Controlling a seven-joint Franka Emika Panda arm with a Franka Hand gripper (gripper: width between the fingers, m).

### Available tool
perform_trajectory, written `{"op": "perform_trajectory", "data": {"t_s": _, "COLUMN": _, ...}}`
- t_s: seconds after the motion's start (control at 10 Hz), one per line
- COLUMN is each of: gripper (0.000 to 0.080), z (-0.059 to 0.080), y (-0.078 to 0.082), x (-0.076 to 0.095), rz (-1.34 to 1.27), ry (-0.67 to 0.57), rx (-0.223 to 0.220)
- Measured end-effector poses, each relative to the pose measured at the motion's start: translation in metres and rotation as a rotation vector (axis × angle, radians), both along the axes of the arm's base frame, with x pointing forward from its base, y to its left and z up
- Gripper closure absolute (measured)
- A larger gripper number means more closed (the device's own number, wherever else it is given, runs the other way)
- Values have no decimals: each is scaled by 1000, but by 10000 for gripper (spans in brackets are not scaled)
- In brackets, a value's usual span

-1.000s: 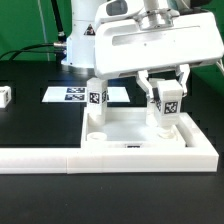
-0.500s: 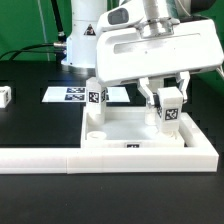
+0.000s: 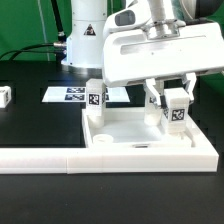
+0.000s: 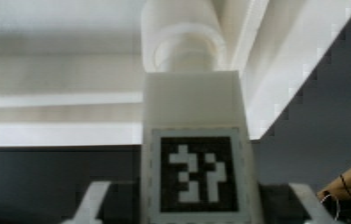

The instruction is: Assemble square table

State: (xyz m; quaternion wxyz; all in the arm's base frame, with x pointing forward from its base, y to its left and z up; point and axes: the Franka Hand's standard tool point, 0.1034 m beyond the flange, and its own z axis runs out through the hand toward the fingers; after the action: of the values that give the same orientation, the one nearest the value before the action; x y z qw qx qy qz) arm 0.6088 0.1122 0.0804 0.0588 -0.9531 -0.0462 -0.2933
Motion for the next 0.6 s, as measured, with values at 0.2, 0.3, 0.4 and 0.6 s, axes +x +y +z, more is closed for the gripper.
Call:
{"op": "perform_trajectory", "data": {"t_s": 0.2, "gripper": 509, "z": 0, "y": 4, "x": -1, "rz": 0, "ry": -4, "rx": -2}}
{"op": "perform_trajectory", "data": {"t_s": 0.3, "gripper": 509, "z": 0, "y": 5, "x": -1, "rz": -1, "ry": -5, "rx": -2}}
{"op": "perform_trajectory", "data": {"t_s": 0.4, "gripper": 509, "z": 0, "y": 4, "x": -1, "rz": -3, "ry": -6, "rx": -2}}
{"op": "perform_trajectory", "data": {"t_s": 0.6, "gripper": 509, "z": 0, "y": 4, "x": -2, "rz": -9, "ry": -18, "rx": -4}}
